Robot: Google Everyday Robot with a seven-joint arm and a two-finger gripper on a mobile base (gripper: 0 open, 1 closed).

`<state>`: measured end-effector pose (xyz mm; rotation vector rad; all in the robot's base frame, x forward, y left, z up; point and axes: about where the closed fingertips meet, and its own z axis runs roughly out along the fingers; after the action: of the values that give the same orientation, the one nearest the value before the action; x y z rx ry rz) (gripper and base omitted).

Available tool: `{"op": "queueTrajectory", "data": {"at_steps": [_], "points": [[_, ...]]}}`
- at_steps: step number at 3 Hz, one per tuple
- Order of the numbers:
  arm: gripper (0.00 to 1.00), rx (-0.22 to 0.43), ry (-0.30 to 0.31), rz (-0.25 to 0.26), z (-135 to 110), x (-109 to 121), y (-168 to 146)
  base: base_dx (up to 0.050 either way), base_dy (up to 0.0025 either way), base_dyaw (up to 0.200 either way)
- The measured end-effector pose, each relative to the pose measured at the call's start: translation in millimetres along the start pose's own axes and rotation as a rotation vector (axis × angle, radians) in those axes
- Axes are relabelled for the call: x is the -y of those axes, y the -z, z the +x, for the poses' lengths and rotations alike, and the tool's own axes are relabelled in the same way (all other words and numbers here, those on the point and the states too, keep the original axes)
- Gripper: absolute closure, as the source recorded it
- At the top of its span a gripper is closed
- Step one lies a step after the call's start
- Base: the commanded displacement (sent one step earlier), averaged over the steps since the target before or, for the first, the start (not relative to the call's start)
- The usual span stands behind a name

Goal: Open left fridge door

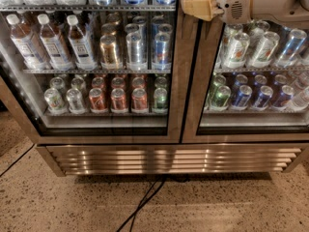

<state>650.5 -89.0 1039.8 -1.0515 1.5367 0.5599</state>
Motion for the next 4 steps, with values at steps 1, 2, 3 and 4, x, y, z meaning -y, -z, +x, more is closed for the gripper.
{"op": "queueTrajectory", "data": {"at_steps": [1, 2, 3, 4], "points": [[1.00, 0.000, 0.000, 0.000, -0.1, 0.0, 0.0, 0.000, 0.00000, 0.000], [1.00, 0.000, 0.000, 0.000, -0.4, 0.6, 0.7, 0.000, 0.00000, 0.000], [1.00, 0.004, -0.001, 0.007, -0.6, 1.7, 1.6, 0.000, 0.00000, 0.000], [1.00, 0.008, -0.002, 0.014, -0.1, 2.1, 2.1, 0.000, 0.00000, 0.000]]}}
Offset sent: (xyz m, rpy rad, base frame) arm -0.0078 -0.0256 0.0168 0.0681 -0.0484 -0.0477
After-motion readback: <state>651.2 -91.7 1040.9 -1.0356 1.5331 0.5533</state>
